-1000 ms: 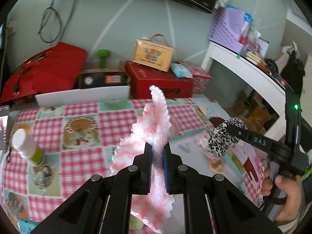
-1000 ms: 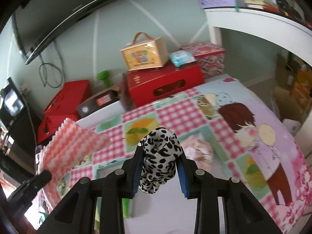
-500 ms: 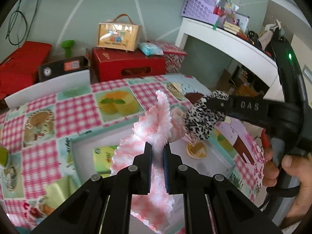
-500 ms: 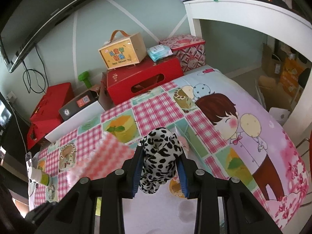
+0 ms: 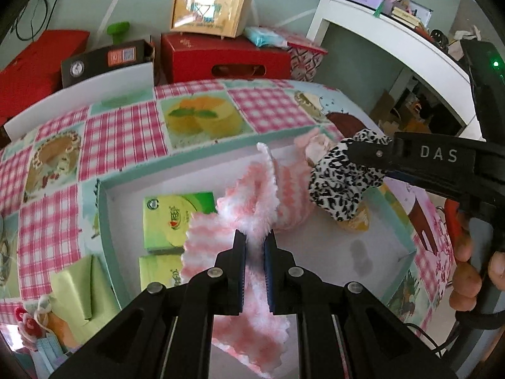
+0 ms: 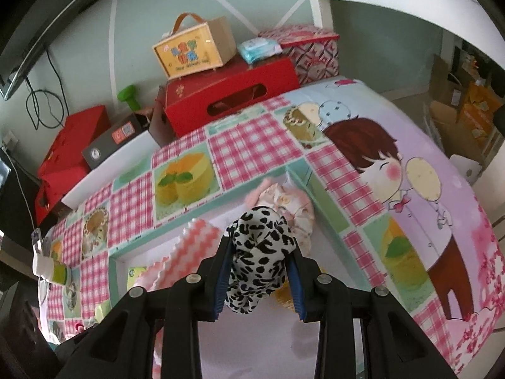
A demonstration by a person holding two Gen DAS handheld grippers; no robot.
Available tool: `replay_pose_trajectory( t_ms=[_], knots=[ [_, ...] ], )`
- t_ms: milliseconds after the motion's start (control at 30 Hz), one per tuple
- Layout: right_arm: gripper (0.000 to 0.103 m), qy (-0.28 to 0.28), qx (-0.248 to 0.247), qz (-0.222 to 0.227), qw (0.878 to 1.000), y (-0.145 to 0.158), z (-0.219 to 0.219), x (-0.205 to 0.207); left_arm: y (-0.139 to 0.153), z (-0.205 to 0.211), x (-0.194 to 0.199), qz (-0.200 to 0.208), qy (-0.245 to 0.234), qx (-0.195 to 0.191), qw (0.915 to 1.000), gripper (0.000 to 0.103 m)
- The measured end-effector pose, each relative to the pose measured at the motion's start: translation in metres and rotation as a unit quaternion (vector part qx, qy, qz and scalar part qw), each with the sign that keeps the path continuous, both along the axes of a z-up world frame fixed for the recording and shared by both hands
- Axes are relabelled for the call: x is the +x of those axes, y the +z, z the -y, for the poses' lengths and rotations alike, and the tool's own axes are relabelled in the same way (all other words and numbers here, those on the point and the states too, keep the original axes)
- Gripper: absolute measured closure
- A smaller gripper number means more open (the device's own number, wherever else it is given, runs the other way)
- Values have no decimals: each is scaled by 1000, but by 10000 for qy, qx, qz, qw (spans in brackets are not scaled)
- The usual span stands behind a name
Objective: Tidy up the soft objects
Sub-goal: 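Carry the towel and leopard scrunchie up and over the white tray, then open both tools to drop the towel and scrunchie into the tray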
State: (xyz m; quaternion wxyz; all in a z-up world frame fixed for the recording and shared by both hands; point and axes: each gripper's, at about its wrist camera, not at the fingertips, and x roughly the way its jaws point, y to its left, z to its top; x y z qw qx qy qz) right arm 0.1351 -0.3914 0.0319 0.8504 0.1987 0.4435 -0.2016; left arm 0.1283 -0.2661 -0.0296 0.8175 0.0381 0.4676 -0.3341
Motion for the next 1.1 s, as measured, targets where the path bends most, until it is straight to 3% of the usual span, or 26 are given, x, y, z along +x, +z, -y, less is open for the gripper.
replay_pose_trajectory(
  t_ms=[467,700,833,1100],
  knots=[
    [67,113,29,-643,9979,-36,-9,18,-19,8,1,-335,-121,304,9989,92],
    [53,118,-120,-831,9964,-40,-13,22,-18,9,0,-300,-155,388,9987,91],
    [42,136,-226,-844,9961,-37,-15,23,-15,8,-1,-263,-158,393,9988,80],
    [32,117,-447,-847,9953,-30,-18,23,-3,6,-3,-132,-163,354,9992,60]
  ],
)
